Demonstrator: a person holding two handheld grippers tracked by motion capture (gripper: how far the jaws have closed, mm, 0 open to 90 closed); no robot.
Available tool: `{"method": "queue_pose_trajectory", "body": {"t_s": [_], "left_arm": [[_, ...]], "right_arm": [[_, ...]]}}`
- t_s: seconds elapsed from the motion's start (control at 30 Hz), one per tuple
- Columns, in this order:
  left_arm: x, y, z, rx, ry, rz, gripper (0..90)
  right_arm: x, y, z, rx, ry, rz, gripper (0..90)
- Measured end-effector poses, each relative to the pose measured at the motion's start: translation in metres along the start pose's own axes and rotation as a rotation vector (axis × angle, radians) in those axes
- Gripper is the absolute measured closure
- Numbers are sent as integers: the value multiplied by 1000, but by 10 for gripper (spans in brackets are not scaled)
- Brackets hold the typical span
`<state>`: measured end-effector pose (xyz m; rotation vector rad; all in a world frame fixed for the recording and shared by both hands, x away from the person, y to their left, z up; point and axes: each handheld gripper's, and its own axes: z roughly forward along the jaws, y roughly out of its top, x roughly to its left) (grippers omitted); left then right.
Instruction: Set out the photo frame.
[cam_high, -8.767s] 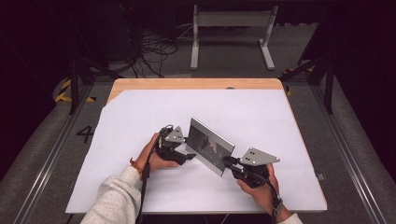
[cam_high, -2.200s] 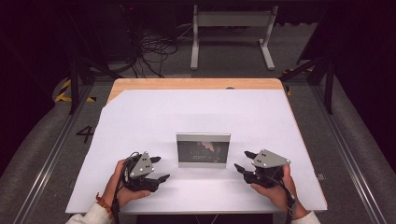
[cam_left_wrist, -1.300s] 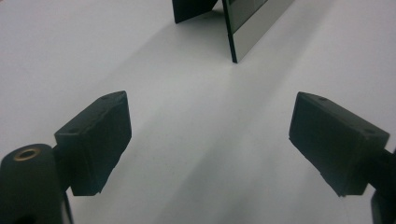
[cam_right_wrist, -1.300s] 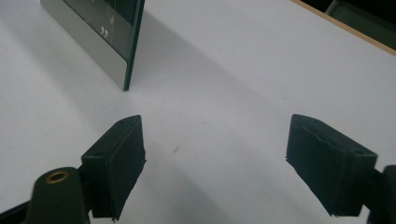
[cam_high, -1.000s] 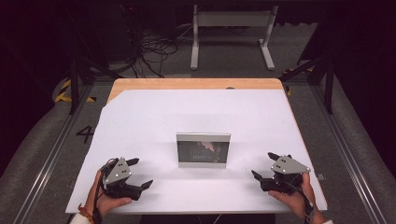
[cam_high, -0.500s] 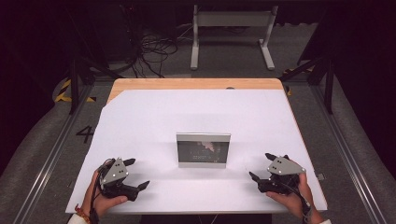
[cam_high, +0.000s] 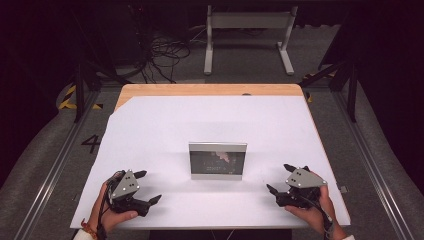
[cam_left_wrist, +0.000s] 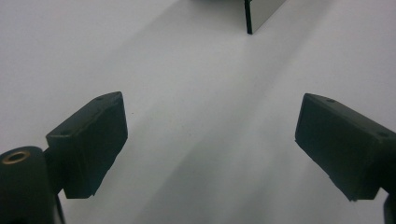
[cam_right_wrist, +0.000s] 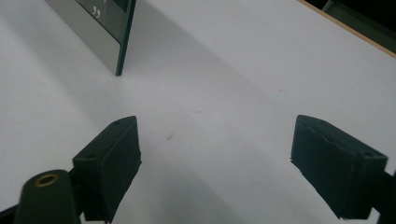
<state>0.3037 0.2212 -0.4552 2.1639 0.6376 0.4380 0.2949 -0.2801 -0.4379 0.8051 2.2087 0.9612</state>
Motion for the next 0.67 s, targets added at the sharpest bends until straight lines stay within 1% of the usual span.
{"method": "queue_pose_trajectory", "body": {"t_s": [0.27,0.47,0.57,0.67], "left_arm": [[0,0,0,2,7,-3,100],[0,1,0,-8,12,-8,99],[0,1,0,-4,19,-16,100],[1,1,0,-5,18,-21,100]], "right_arm": [[0,0,0,-2,1,-1,162],[0,-1,0,-4,4,16,160],[0,-1,0,-4,4,12,160],[0,-1,1,-1,5,8,160]]}}
